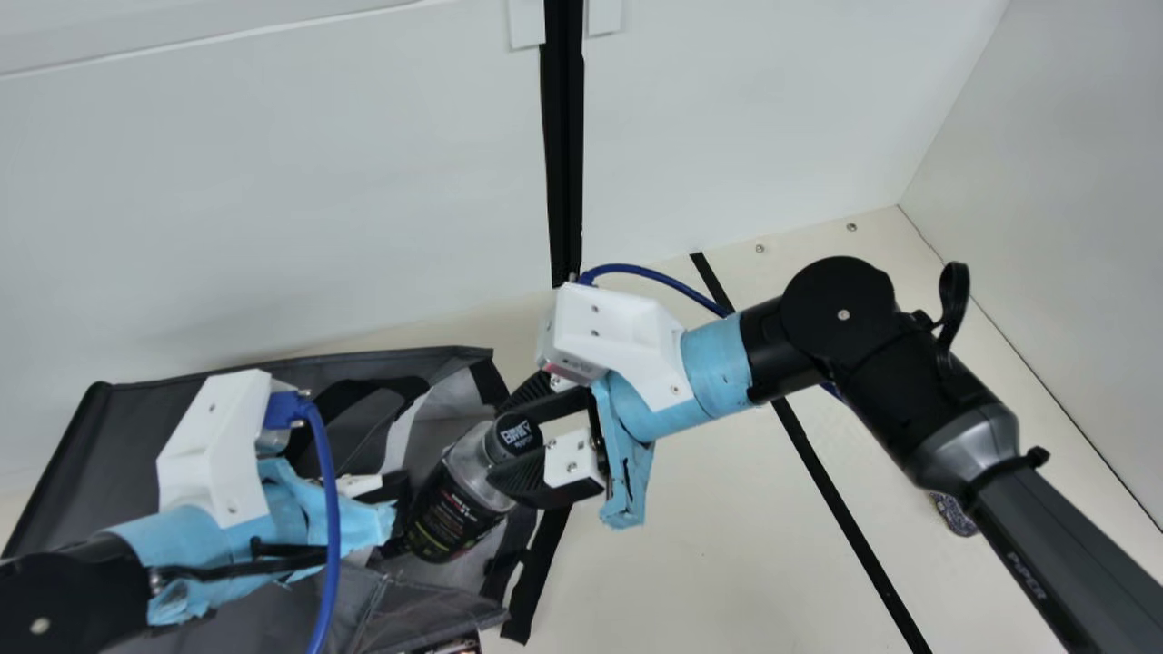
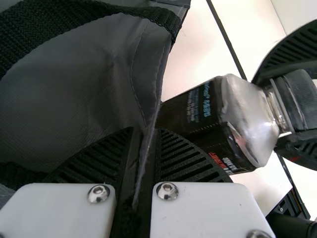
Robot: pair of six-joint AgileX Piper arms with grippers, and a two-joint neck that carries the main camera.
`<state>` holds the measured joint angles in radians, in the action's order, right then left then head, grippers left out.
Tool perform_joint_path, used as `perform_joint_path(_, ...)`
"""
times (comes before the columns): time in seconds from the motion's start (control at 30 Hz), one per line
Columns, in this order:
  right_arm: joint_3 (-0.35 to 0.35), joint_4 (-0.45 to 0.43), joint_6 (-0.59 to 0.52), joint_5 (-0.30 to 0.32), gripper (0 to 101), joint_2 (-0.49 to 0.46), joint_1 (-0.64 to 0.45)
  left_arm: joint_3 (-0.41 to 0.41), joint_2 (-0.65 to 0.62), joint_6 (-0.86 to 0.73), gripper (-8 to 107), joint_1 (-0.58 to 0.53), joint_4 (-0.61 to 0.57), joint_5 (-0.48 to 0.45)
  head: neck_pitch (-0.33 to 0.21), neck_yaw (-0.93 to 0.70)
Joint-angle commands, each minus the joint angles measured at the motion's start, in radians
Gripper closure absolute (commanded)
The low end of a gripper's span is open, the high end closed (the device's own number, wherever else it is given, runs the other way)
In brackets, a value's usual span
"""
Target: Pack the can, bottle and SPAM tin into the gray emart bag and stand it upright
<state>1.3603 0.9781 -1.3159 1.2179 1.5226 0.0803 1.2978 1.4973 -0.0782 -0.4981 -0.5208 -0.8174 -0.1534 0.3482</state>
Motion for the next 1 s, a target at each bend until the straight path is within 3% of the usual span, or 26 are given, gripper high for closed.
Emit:
perform_joint_path(0.0,0.003,0.004,-0.004,0.002,101,0.009,0.001,0.0,0.0,0.0,107,0.0,0.0,0.0,-0.021,0.001)
perform_joint_path(0.97,0.068,0.018,0.0,0.002,101,0.185,0.066,0.0,0.0,0.0,107,0.0,0.0,0.0,-0.021,0.001)
